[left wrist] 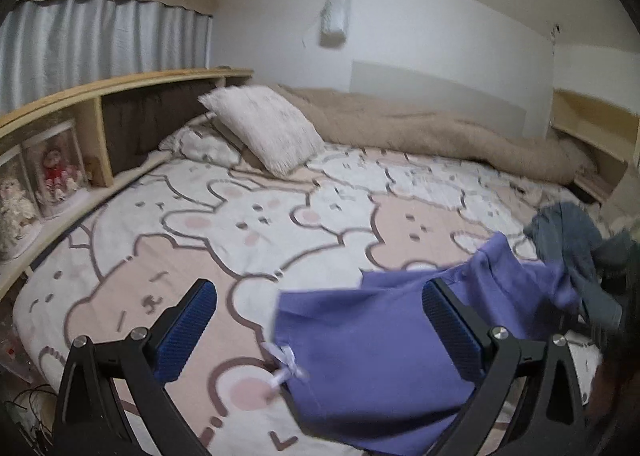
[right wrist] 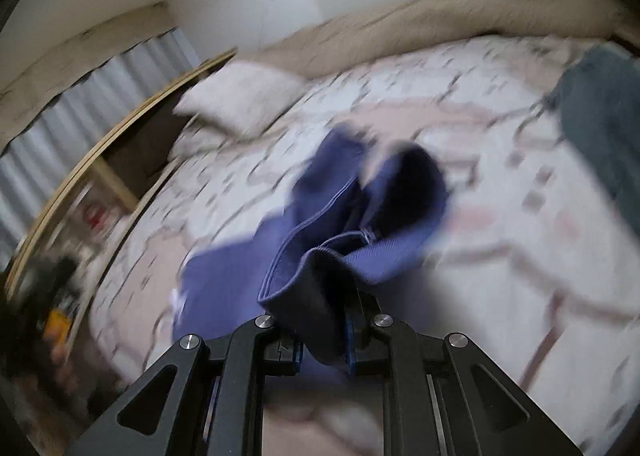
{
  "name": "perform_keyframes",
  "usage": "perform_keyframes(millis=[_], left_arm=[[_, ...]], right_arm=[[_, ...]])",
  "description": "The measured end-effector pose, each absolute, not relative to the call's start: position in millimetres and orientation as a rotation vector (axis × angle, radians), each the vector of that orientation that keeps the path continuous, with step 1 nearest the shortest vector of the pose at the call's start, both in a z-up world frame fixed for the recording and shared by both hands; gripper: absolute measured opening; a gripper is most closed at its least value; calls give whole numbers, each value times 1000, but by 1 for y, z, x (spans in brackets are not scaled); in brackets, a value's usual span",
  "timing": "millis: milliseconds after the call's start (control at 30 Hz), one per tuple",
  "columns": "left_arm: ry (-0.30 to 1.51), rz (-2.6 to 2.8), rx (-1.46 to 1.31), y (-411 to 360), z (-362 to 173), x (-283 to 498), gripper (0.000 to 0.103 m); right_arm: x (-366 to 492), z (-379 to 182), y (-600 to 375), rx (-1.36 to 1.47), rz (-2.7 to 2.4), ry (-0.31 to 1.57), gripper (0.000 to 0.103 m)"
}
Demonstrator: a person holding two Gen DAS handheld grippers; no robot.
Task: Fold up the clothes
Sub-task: 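Lift the purple garment and lay it on the bed with the right gripper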
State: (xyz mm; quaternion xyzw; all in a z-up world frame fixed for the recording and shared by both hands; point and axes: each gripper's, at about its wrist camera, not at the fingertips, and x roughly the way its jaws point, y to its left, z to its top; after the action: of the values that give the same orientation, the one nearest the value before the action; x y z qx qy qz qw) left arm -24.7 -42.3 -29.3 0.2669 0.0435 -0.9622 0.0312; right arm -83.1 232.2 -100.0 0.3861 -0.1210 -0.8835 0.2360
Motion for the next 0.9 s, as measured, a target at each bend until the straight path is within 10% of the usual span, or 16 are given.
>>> perform_keyframes(millis=[333, 900], left_arm=[[6, -3026, 909, 6, -43, -43, 103], [-258, -3032, 1062, 39, -70, -67, 103]], right_arm=[[-11, -141, 173, 1060, -2160, -1, 17], [-14, -144, 171, 1105, -2134, 26, 18]])
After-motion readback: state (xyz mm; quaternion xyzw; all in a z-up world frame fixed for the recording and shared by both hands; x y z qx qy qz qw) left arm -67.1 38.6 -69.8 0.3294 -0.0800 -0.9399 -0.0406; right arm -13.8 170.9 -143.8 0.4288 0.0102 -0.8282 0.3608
